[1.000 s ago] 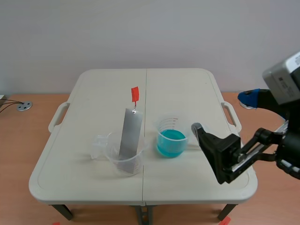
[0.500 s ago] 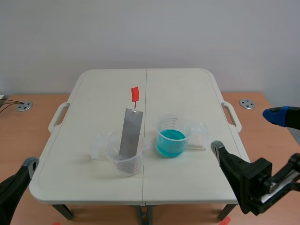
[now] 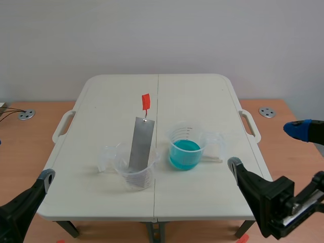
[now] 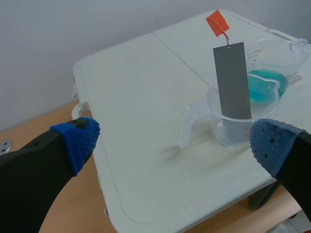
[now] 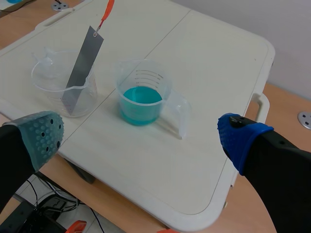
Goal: Hold the metal plate by the orange handle, dip it into the blue solution, take it out and point at it, then put the plate back in the beaker on the left.
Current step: 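Return to the home posture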
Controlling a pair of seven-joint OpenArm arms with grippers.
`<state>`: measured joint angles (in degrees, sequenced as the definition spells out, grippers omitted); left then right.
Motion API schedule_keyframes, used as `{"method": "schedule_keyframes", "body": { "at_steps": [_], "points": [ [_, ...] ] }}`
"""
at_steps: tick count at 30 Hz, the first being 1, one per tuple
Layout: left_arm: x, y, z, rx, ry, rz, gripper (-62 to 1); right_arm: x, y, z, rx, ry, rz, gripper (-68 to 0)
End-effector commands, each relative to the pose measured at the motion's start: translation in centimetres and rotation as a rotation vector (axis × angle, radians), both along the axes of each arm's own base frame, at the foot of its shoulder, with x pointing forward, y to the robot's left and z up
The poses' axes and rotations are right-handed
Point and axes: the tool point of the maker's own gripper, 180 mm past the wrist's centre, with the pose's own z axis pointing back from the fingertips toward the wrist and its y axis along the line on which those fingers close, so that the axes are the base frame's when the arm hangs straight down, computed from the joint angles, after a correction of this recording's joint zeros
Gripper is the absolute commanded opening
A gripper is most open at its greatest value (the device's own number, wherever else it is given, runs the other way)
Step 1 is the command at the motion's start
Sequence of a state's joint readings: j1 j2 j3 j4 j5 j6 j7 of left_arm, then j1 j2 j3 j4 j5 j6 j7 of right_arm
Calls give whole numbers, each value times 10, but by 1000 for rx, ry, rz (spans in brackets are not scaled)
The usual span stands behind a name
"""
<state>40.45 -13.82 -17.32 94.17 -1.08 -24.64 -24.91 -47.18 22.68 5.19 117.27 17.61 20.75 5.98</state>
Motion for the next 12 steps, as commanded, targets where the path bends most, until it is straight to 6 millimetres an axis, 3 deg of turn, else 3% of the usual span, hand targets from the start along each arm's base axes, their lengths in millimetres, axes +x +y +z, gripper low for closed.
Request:
{"method": "schedule_keyframes", "body": {
  "at_steps": [1, 12],
  "points": [
    [1, 2, 6, -4, -18, -2, 14, 4, 2, 11, 20, -35, 5, -12],
    [1, 2, 5, -3, -17, -2, 14, -4, 3, 5, 23, -5, 6, -12]
  ]
}}
